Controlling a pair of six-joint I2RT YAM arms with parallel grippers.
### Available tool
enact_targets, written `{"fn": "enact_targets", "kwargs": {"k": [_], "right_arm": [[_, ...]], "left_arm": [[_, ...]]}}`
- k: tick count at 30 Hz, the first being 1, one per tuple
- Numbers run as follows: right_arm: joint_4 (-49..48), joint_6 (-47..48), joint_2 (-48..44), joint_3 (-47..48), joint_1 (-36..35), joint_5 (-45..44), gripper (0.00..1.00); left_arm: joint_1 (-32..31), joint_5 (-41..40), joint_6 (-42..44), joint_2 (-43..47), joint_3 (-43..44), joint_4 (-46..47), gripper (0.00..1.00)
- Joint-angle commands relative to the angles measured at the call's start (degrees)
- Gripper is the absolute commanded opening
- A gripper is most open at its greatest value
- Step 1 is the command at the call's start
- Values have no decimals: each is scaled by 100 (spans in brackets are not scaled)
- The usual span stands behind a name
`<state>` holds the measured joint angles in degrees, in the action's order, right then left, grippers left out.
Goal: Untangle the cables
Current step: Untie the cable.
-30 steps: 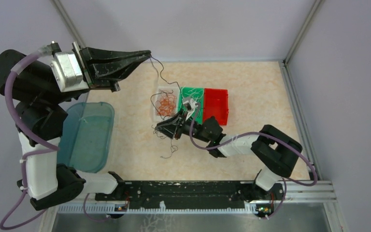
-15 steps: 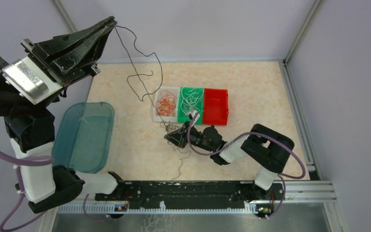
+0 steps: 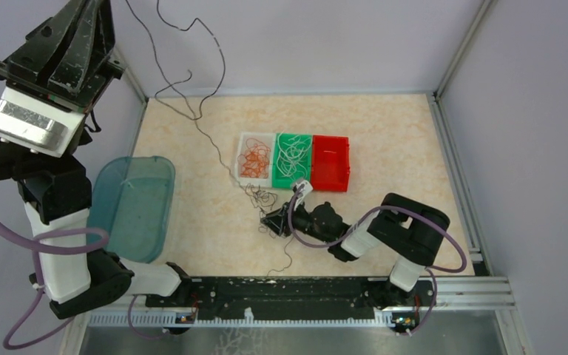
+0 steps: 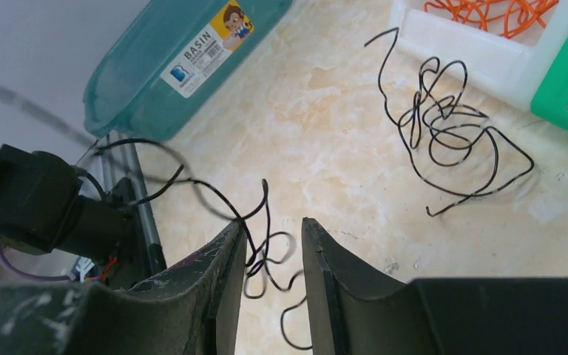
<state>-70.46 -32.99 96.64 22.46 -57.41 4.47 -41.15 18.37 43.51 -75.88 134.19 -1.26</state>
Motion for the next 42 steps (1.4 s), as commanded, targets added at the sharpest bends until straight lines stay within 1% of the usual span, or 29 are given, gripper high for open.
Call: {"fn": "enact_targets", "kwargs": {"k": [1,2,4,10,14,17,18,21,22,23,25,28,30,34,38,42], "right_arm": [[150,351,69,-117,-190,-372,37],[162,395,80,-152,-233,-441,41],[172,455,96,-262,-305,-606,45],[186,470,220,-434,-378,-883,44],[134,493,319,-470,-447,-899,39],[230,579,373,-497,-545,-982,23],[265,596,392,-520,-585,-1082,20],[-5,507,472,-670,-630,-1182,19],[-169,510,474,-729,-631,-1199,21],[-271,544,403,-782,-631,-1232,26],[-230,701,21,-817,-631,-1329,46],[329,1132,-932,-493,-631,-955,65],[973,1405,-1285,-73,-631,-508,70],[1492,1681,-1401,870,-644,397,76],[1805,1870,-980,1662,-818,835,81],[1959,1989,-406,2427,-906,1024,82]], "left_arm": [[-16,-182,575,68,2,760,0],[-16,-195,669,59,3,880,0],[-16,-178,862,36,20,1090,0],[-21,-97,1142,-52,207,1279,0],[-8,-6,1214,24,73,1189,0],[-8,98,1452,-28,124,1319,0],[-8,145,1534,-69,197,1348,0],[-8,241,1608,-178,440,1158,0],[-5,247,1594,-146,416,1061,0],[0,246,1544,-99,349,937,0],[1,253,1443,60,85,701,0],[5,273,1356,318,-481,602,0],[10,253,1298,364,-583,569,0],[10,229,1274,350,-571,551,0],[10,246,1325,337,-577,522,0],[10,255,1377,328,-563,528,0]]}}
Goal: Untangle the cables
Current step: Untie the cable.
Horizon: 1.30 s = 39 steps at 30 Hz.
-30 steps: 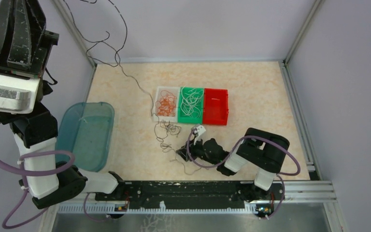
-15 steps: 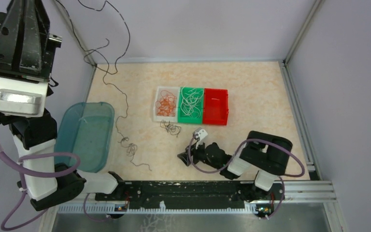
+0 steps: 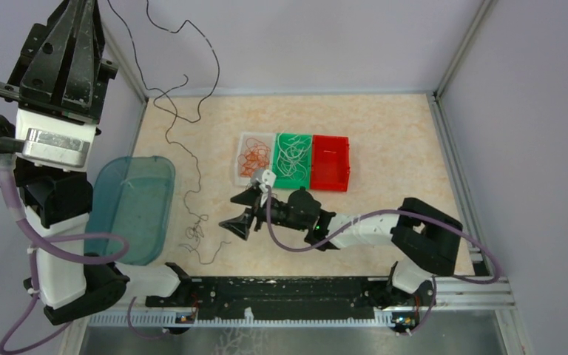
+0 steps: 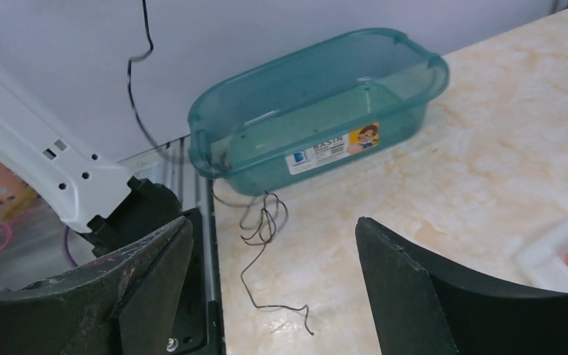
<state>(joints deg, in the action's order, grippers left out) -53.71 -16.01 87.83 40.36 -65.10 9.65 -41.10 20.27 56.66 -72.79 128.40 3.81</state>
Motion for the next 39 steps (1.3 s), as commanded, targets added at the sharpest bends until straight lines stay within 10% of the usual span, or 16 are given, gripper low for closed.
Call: {"fn": "enact_targets", "kwargs": {"k": [1,8,19,29,39], "right_arm": [[268,296,609,791,-142,565,82],[165,216,1656,1626,-212,929,83],[-304,-412,2643,1915,-216,472,51],[-642,-450,2461,1246,-205,-314,11],[-26,-261,1727,783,-186,-1066,0]], "left_arm": [[6,73,64,16,25,15,0],[6,146,55,-62,126,22,0],[12,344,111,-343,649,135,0],[36,431,137,-321,652,686,0],[208,737,95,-358,803,1102,0]]}}
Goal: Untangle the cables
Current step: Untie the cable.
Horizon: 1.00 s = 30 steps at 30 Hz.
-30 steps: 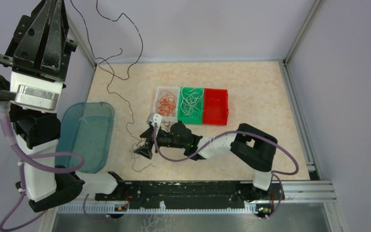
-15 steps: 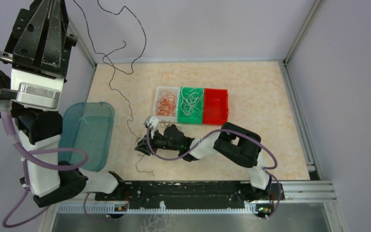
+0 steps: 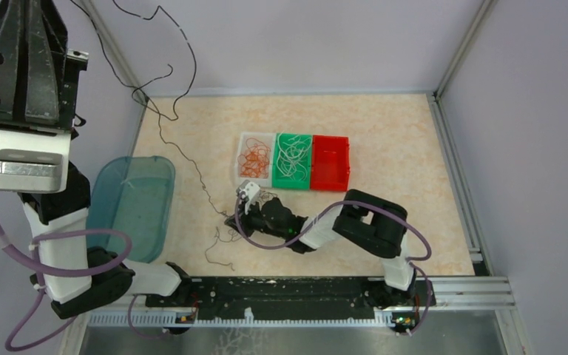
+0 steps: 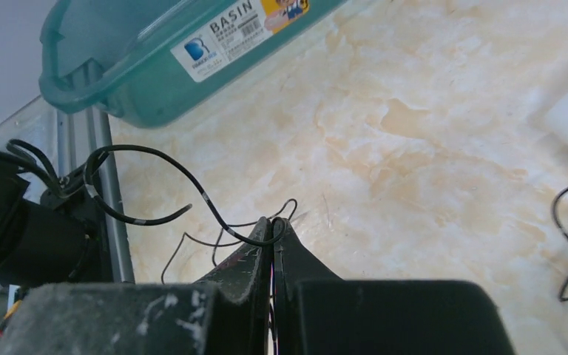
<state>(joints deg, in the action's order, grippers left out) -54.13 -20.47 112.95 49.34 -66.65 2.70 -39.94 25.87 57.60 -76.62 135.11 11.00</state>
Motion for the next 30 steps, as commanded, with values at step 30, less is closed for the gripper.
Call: {"fn": "enact_targets", "kwargs": {"k": [30], "right_arm": [[329,-223,-4135,-3584,238,-1983,31]], "left_arm": [[205,-158,152,339,-1816,28,0]]}}
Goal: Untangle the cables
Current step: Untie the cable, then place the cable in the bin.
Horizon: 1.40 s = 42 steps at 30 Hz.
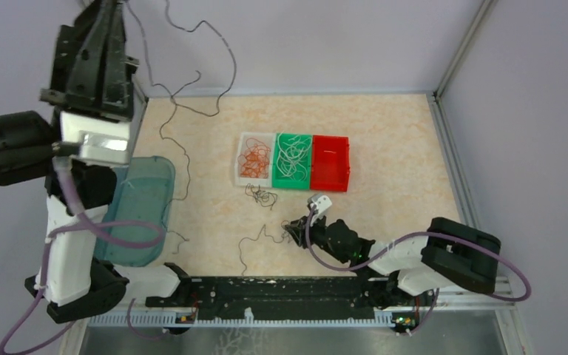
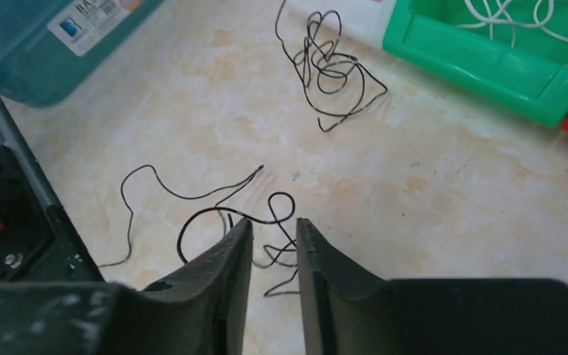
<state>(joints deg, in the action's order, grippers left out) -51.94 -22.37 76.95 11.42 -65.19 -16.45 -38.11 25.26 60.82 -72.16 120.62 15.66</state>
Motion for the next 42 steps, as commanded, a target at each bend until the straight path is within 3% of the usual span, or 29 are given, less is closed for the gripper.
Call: {"fn": "enact_targets", "kwargs": {"k": [1,6,10,14,17,23,31,42], "right_arm": [[115,-31,-699,152,104,-50,34],[603,-109,-1529,55,294,204,52],[1276,-571,-2402,54,592,82,55],[2531,-870,-3395,359,751,-901,59],[2892,-622,-3941,474,768,-1737,59],[4020,-484,-4285,1117,977,-2777,59],[3767,-85,-4549,970,1510,-2668,59],[3684,-81,-4712,686,1909,-2358,56]], "left_arm": [[23,-132,-233,-145,-425,-456,0],[3,-171,-390,-412,-600,-467,0],[-102,-307,-509,-717,-552,-465,0],[-408,-479,-457,-971,-599,-461,0],[-681,-563,-345,-1178,-693,-360,0],[-1047,-681,-109,-1797,-719,-216,0],[-1151,-879,87,-2628,-454,146,0],[-1186,-1193,179,-3482,718,232,0]]}}
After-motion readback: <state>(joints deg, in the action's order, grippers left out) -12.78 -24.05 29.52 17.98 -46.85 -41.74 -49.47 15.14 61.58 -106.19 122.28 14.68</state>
